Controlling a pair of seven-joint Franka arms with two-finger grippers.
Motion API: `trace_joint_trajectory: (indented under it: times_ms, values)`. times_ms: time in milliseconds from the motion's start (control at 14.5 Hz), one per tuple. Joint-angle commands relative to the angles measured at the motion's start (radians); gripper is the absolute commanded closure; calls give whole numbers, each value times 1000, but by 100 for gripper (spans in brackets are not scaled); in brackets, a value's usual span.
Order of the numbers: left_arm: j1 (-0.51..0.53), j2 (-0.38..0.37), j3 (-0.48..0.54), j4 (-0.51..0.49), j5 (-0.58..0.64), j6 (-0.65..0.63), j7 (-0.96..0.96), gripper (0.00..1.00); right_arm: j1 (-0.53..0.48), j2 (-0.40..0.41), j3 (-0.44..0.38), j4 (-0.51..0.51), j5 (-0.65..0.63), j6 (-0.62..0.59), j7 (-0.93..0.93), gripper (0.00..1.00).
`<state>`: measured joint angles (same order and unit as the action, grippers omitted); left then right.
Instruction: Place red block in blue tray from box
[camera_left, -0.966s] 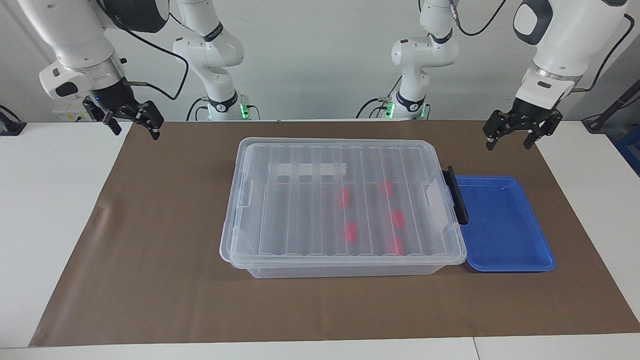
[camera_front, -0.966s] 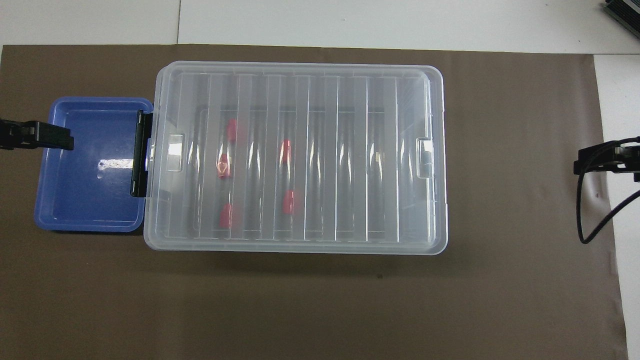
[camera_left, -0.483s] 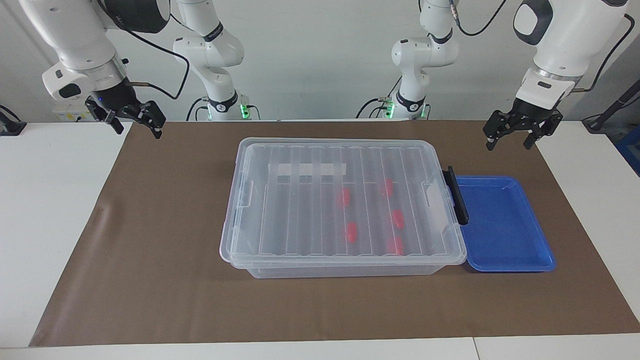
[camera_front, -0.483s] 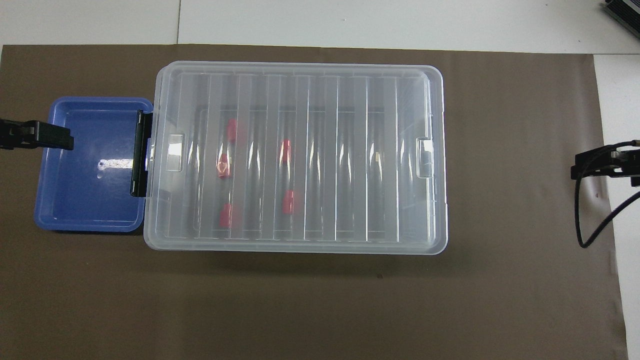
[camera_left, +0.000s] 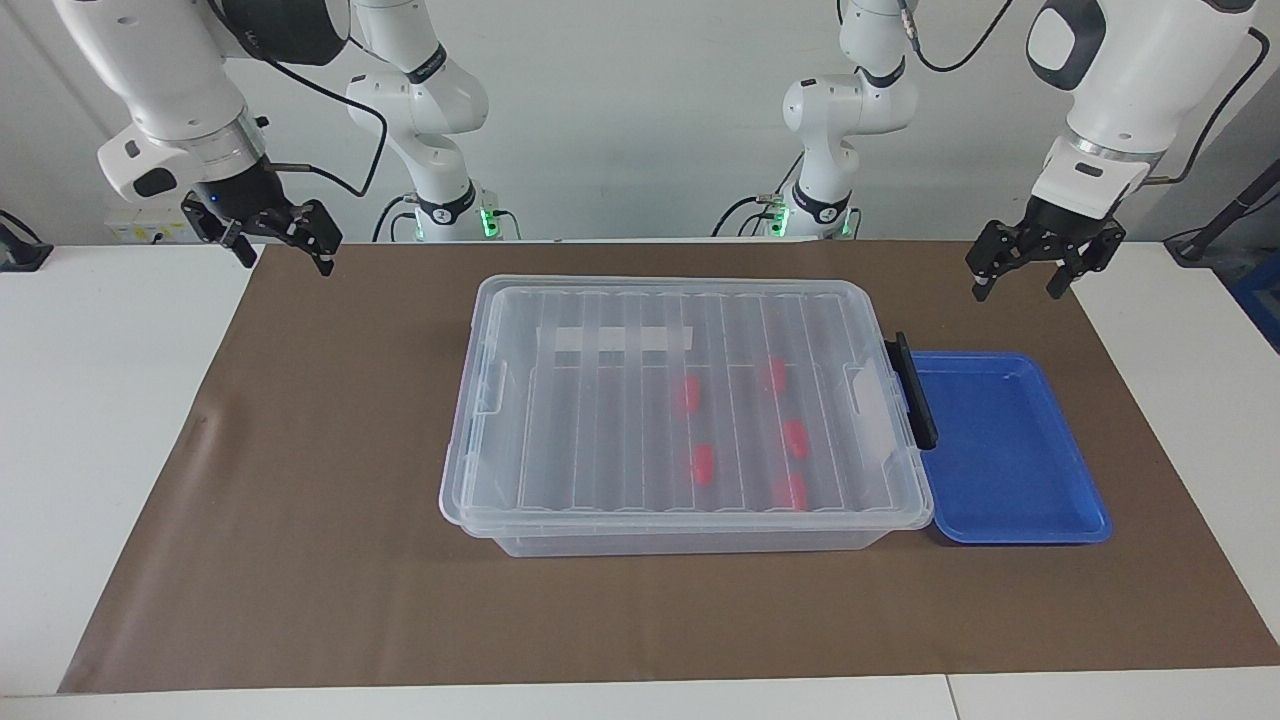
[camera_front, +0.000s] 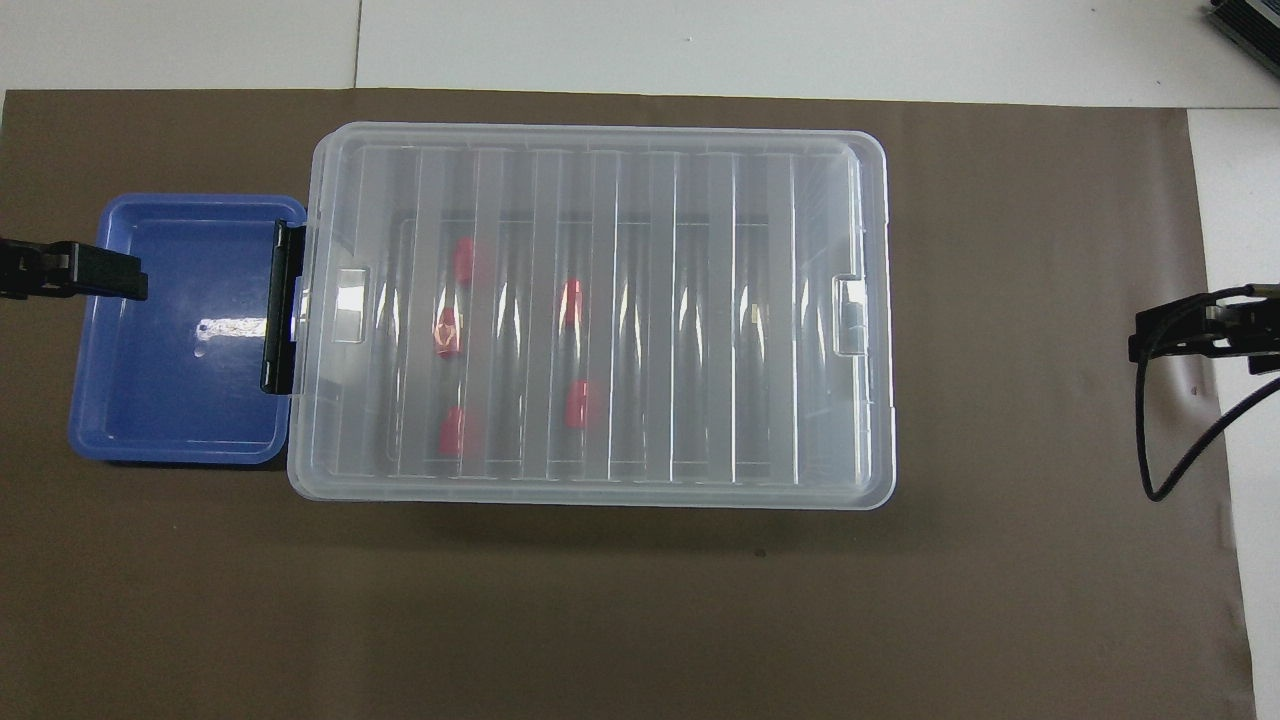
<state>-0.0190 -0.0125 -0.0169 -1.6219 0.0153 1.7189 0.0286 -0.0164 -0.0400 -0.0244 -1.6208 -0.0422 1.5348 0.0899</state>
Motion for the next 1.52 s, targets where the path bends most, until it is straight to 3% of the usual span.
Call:
trace_joint_trajectory:
  times_ms: [0, 345, 897, 1103, 1448]
  values:
    - [1, -30, 5, -35, -14, 4, 8, 0, -5, -23, 4, -21, 19, -7, -7, 0]
    - [1, -30, 5, -35, -14, 4, 8, 0, -8, -31, 6, -22, 22, -54, -21, 0]
    - [1, -30, 5, -35, -14, 4, 8, 0, -5, -40, 9, -64, 25, 54, -25, 0]
    - [1, -30, 5, -35, -14, 4, 8, 0, -4, -31, 9, -70, 88, 73, -4, 0]
    - [1, -30, 5, -35, -14, 4, 8, 0, 140, 14, 9, -172, 105, 289, 128, 0]
